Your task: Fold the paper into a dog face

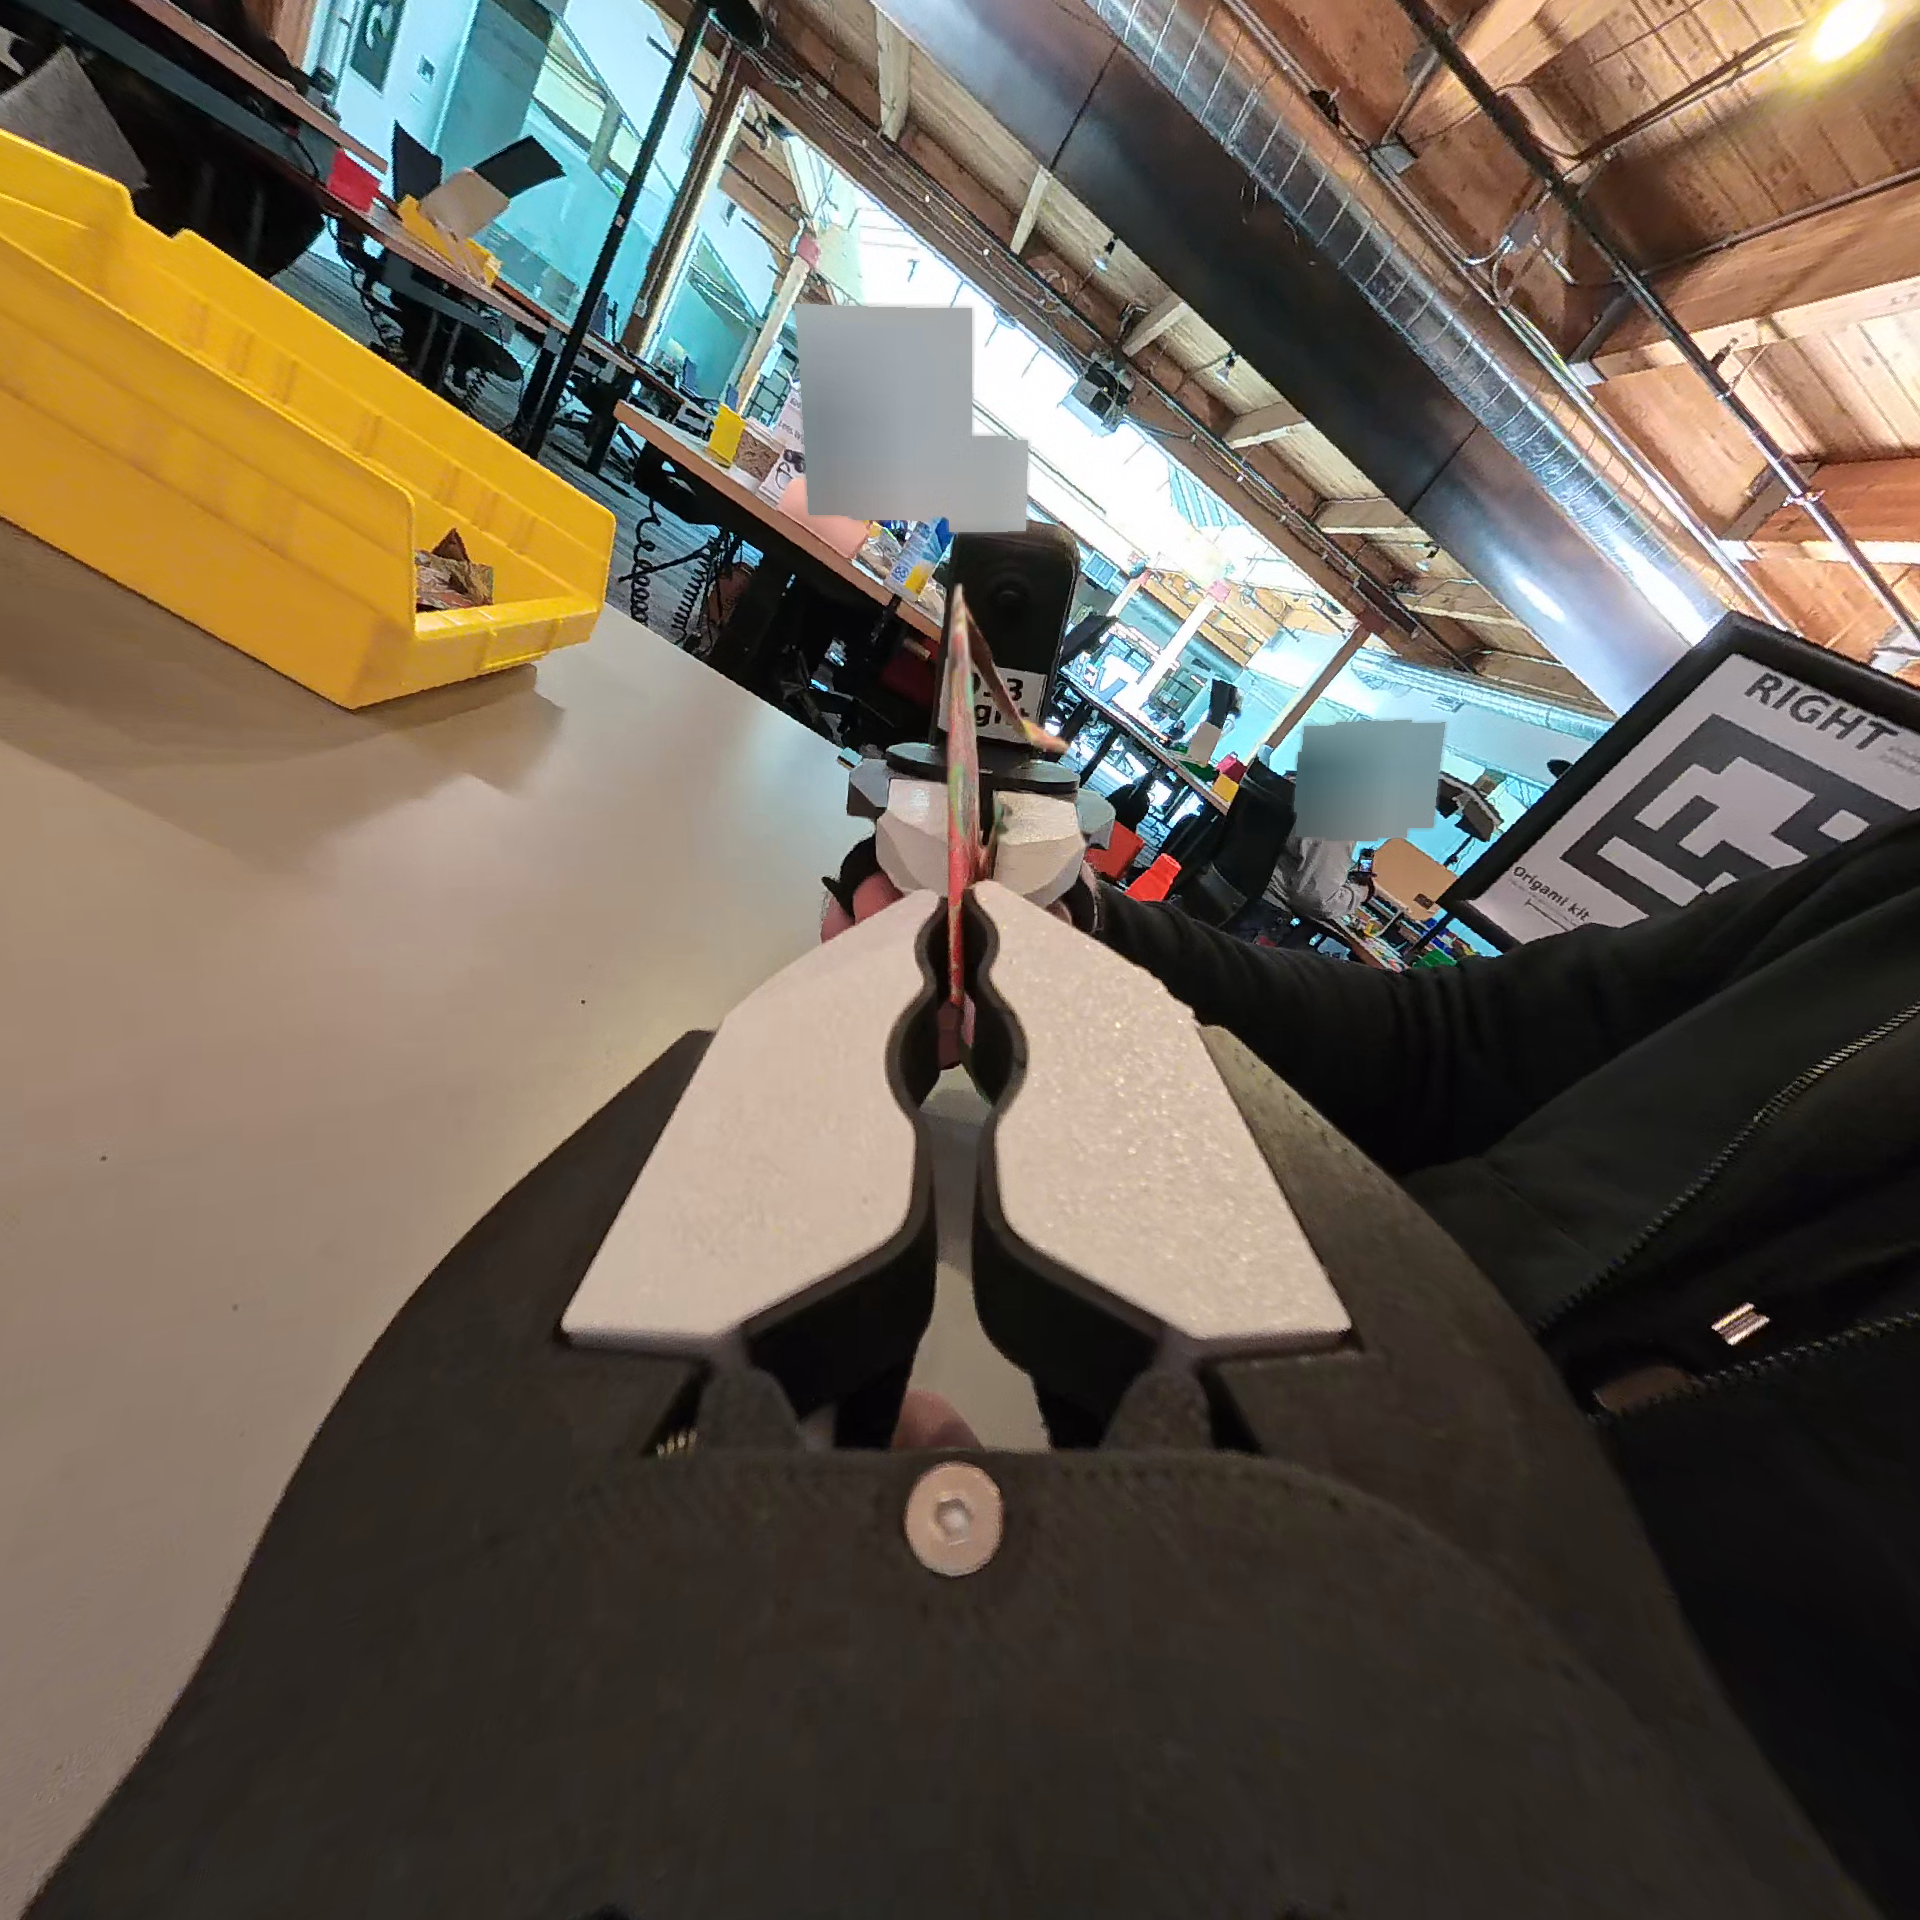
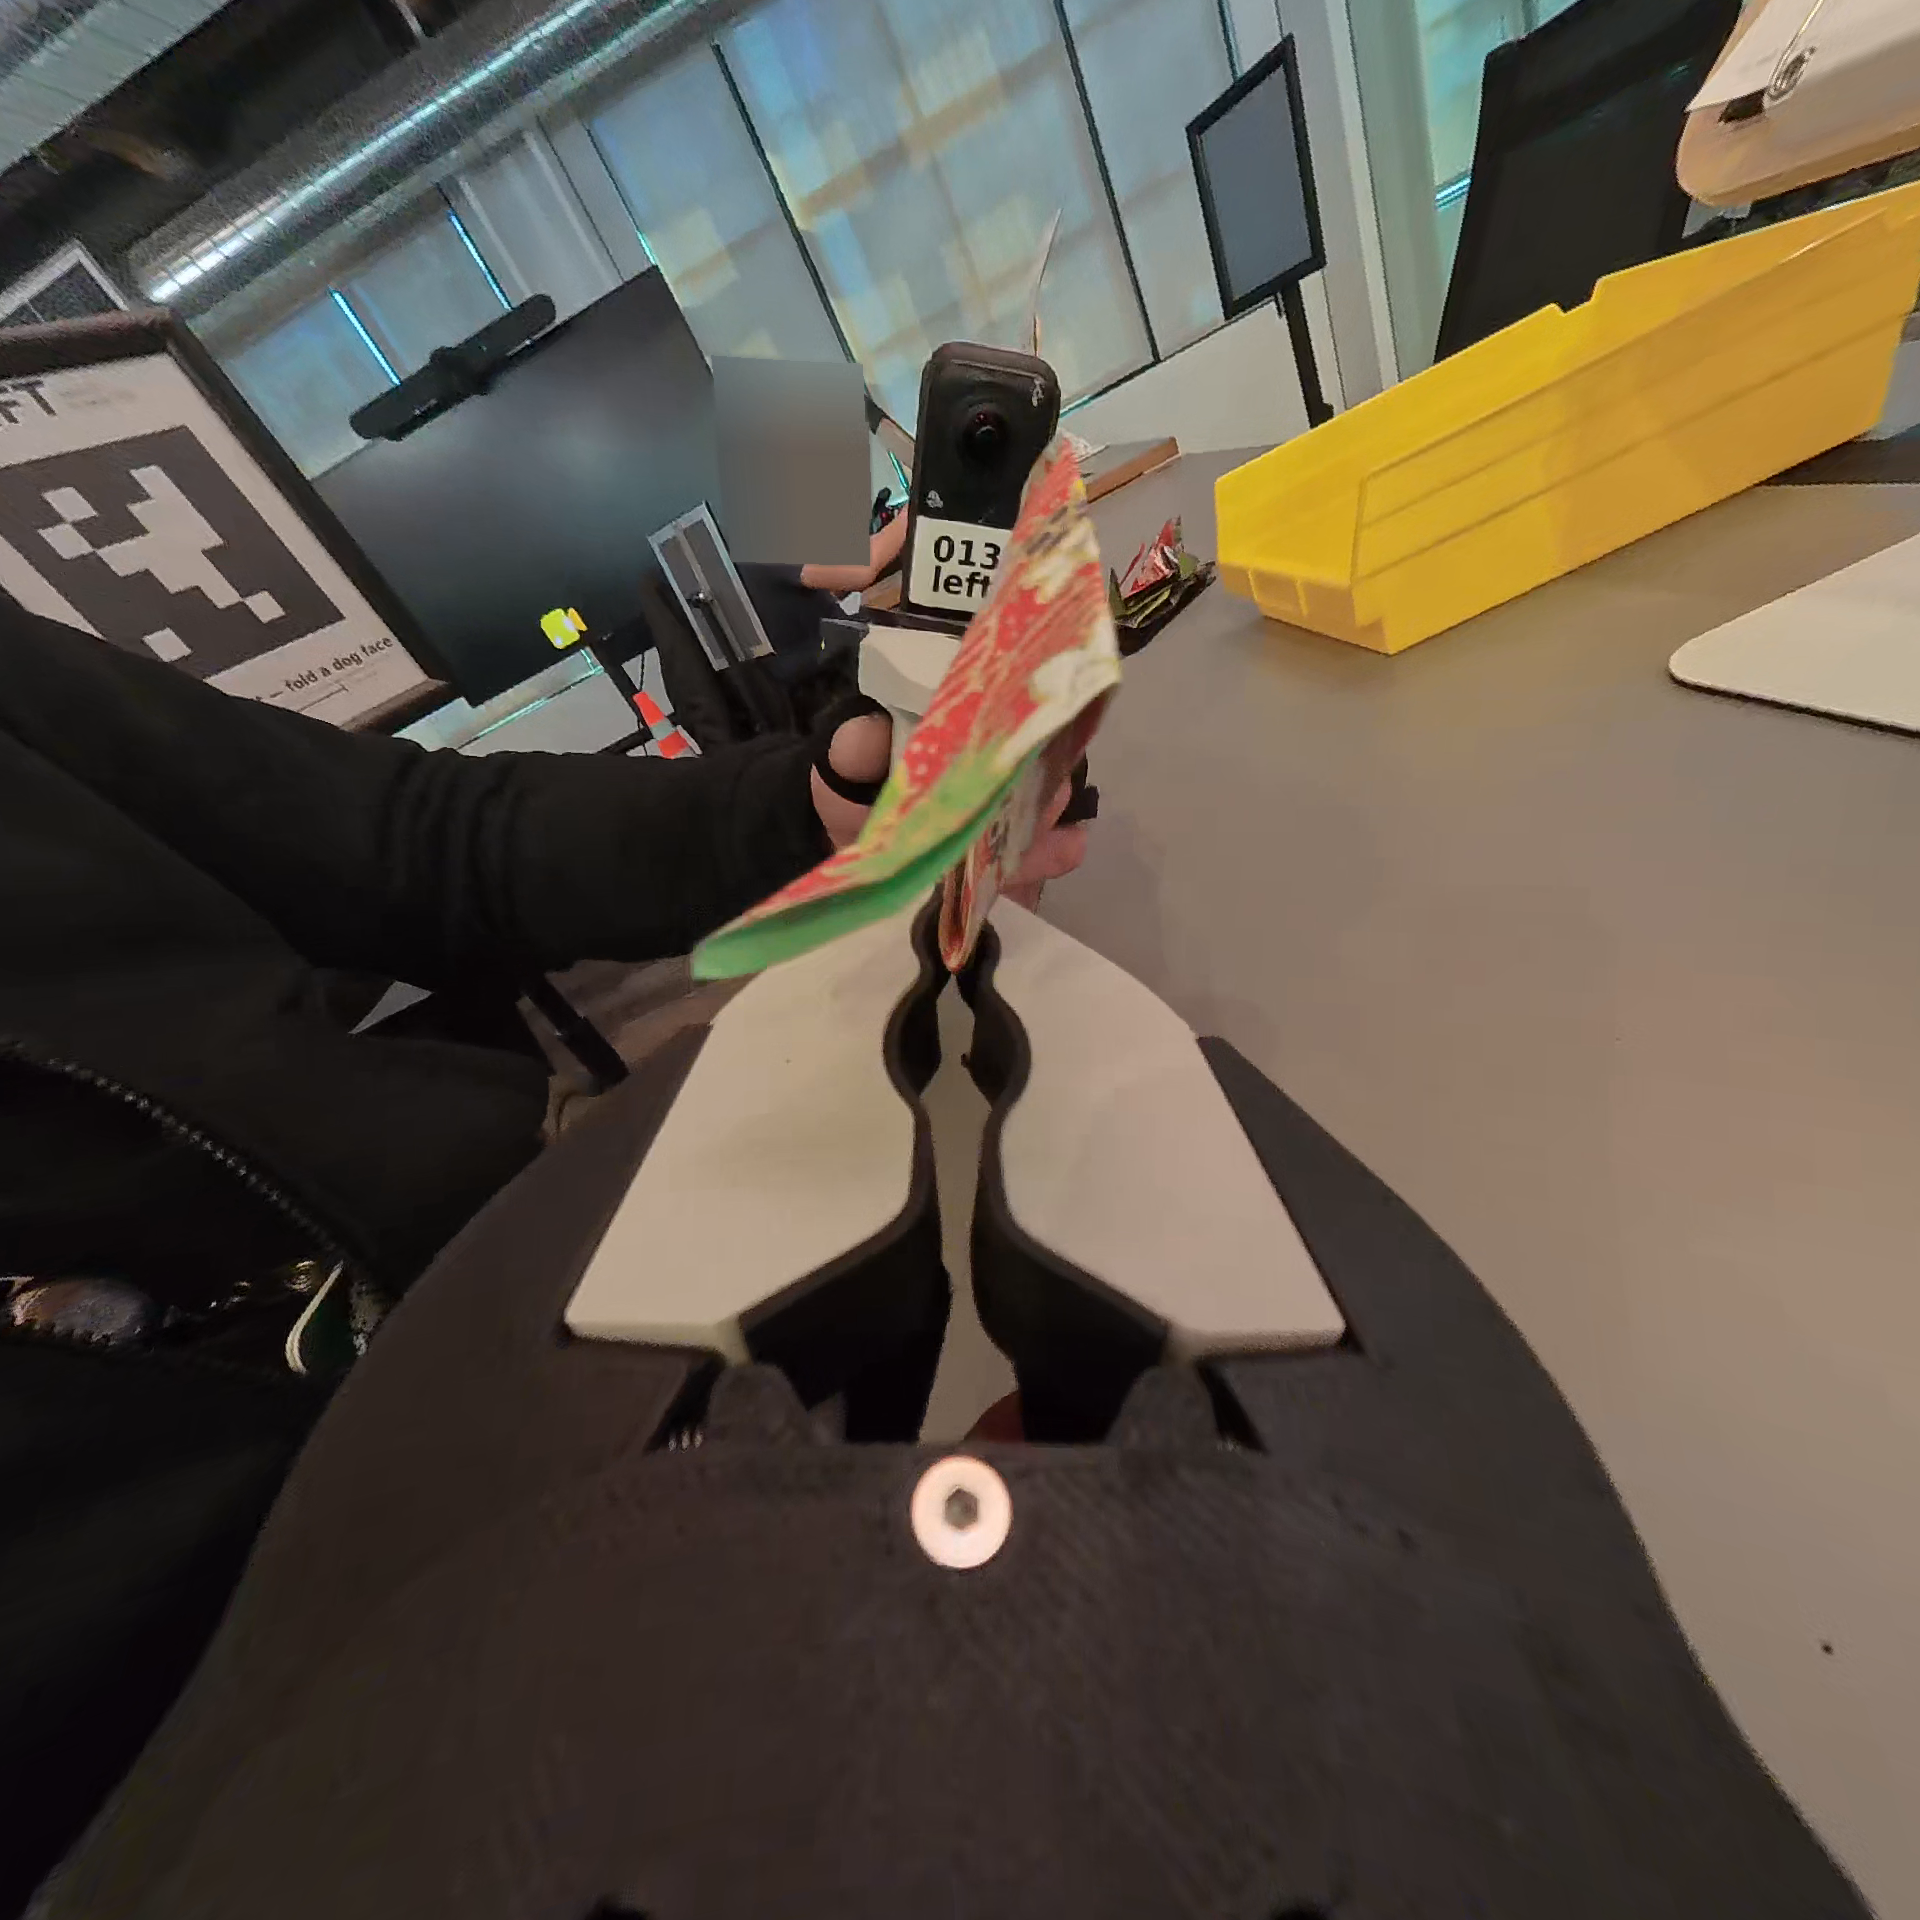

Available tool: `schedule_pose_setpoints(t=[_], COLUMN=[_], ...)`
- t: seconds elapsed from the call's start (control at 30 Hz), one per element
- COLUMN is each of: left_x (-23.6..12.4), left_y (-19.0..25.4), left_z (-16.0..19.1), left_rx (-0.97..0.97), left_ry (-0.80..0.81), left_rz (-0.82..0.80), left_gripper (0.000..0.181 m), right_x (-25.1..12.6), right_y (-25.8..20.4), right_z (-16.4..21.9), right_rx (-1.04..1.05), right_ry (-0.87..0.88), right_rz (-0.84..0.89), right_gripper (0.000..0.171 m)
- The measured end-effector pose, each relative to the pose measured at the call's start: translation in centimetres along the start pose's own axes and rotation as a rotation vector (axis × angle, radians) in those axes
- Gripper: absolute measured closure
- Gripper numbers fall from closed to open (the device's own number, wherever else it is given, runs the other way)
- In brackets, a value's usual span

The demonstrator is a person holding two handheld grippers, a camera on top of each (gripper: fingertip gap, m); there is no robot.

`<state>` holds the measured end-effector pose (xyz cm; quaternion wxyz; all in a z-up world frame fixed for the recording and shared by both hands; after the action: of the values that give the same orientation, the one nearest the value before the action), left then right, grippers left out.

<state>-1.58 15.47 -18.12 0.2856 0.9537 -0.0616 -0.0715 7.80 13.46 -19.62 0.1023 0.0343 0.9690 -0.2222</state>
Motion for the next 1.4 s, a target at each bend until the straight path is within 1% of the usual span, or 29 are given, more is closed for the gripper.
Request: schedule_pose_setpoints(t=[0.2, 0.27, 0.4, 0.47, 0.57, 0.63, 0.7, 0.83, 0.9, 1.17, 1.4], left_x=[-0.2, -0.3, -0.1, 0.6, 1.9, 2.7, 3.0, 2.9, 2.9, 2.8, 2.7], left_y=[0.0, 0.1, -0.1, 0.1, 0.8, 0.7, 0.5, 0.2, 0.1, 0.3, 0.6], left_z=[-0.2, -0.3, 0.2, 0.9, 1.1, 1.0, 0.7, 0.1, 0.1, 0.0, -0.3], left_rx=[0.016, 0.008, 0.026, 0.086, 0.119, 0.147, 0.153, 0.140, 0.149, 0.139, 0.119], left_ry=[-0.008, 0.000, -0.017, -0.062, -0.079, -0.077, -0.037, 0.017, 0.012, -0.019, -0.009], left_rz=[-0.017, -0.001, -0.009, -0.034, -0.037, -0.106, -0.163, -0.222, -0.248, -0.213, -0.174], left_gripper=[0.180, 0.169, 0.148, 0.150, 0.149, 0.152, 0.155, 0.179, 0.181, 0.181, 0.181], right_x=[0.0, -0.2, -1.0, -1.2, -0.8, -0.5, -0.1, 0.5, 0.6, 0.4, -0.4], right_y=[-0.1, 0.2, 0.4, 0.6, 0.8, 0.8, 0.9, 0.9, 0.9, 0.8, 0.6], right_z=[-0.4, -0.5, -1.1, -1.2, -1.0, -1.0, -1.0, -0.9, -1.0, -1.0, -1.2], right_rx=[0.008, 0.011, 0.044, 0.060, 0.080, 0.093, 0.094, 0.095, 0.093, 0.077, 0.052], right_ry=[0.024, 0.027, 0.093, 0.109, 0.121, 0.142, 0.147, 0.151, 0.156, 0.139, 0.136], right_rz=[-0.011, 0.014, 0.005, 0.004, 0.007, -0.006, -0.002, 0.005, 0.011, 0.012, 0.006], right_gripper=[0.171, 0.171, 0.171, 0.171, 0.171, 0.171, 0.171, 0.171, 0.171, 0.171, 0.171])
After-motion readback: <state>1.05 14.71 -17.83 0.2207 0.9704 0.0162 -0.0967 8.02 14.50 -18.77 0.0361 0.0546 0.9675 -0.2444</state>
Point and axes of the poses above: each gripper's, where its closed fingertips meet, x out along the fingers, z out of its underside, y = z × x across the jaws, the point moved 3 cm from there along -x, back along the fingers, and after that the axes turned 15 degrees about -y, right-handed, at the moved point
